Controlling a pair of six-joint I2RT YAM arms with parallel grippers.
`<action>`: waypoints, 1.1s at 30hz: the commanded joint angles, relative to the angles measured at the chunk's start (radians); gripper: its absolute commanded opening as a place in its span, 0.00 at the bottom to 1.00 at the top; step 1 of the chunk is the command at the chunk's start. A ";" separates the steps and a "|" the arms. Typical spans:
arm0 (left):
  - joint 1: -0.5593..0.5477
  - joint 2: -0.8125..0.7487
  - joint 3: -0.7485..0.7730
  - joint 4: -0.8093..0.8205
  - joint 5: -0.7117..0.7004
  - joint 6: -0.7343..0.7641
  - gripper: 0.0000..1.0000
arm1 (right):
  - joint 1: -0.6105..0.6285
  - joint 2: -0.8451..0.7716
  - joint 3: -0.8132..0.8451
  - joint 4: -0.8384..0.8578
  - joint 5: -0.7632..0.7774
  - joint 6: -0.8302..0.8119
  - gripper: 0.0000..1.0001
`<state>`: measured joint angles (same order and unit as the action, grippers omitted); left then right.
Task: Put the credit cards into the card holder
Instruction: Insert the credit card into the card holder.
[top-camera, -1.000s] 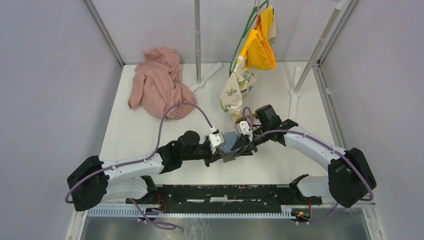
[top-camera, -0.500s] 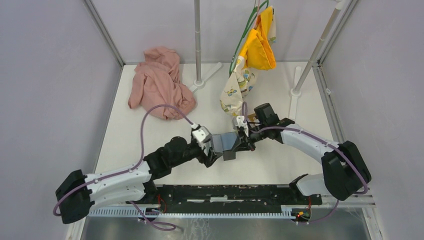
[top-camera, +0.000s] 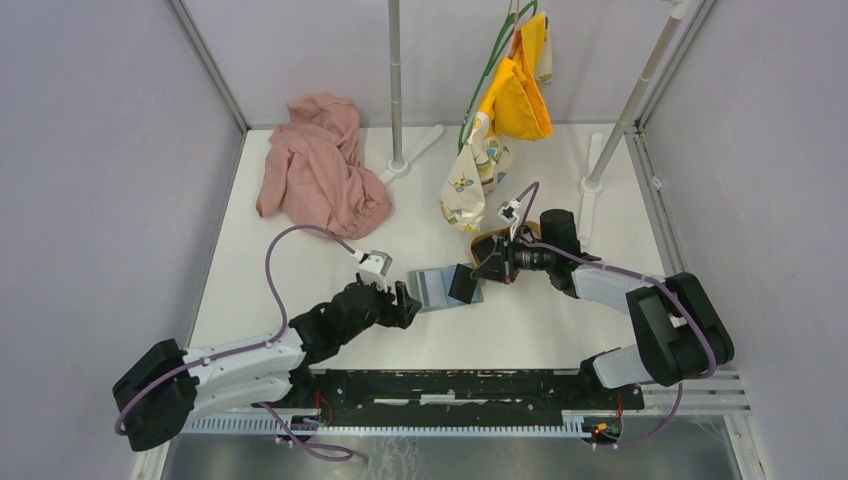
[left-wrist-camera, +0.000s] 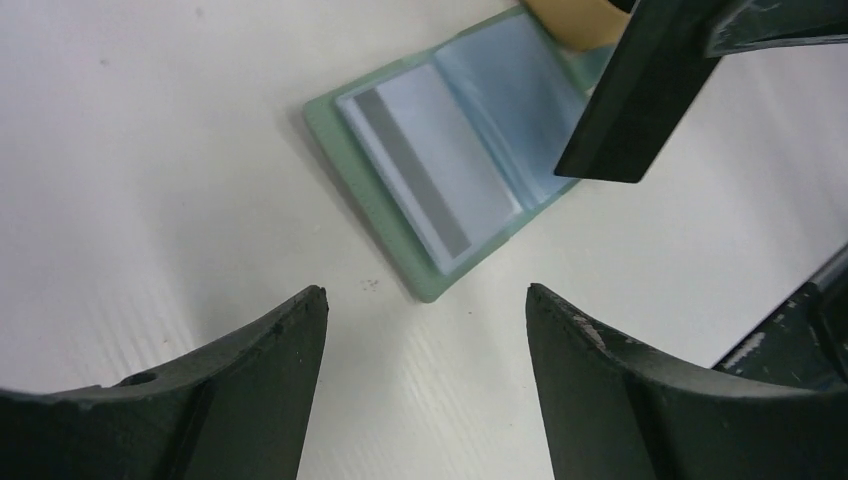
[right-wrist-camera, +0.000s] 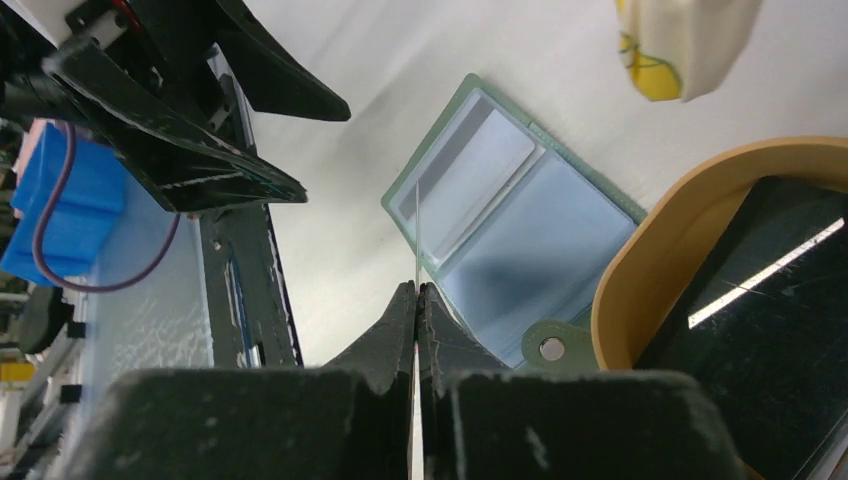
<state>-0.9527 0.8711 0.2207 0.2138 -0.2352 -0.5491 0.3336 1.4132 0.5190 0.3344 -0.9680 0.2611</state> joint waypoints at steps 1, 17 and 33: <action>0.058 0.104 0.077 0.037 -0.011 -0.058 0.78 | 0.025 0.033 0.044 0.116 0.077 0.196 0.00; 0.245 0.383 0.135 0.142 0.247 -0.036 0.69 | 0.056 0.148 0.154 -0.056 0.234 0.130 0.00; 0.350 0.621 0.248 0.188 0.397 -0.036 0.61 | 0.043 0.163 0.158 -0.097 0.233 0.094 0.00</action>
<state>-0.6209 1.4429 0.4522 0.3569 0.0811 -0.5777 0.3813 1.5612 0.6376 0.2523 -0.7574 0.3840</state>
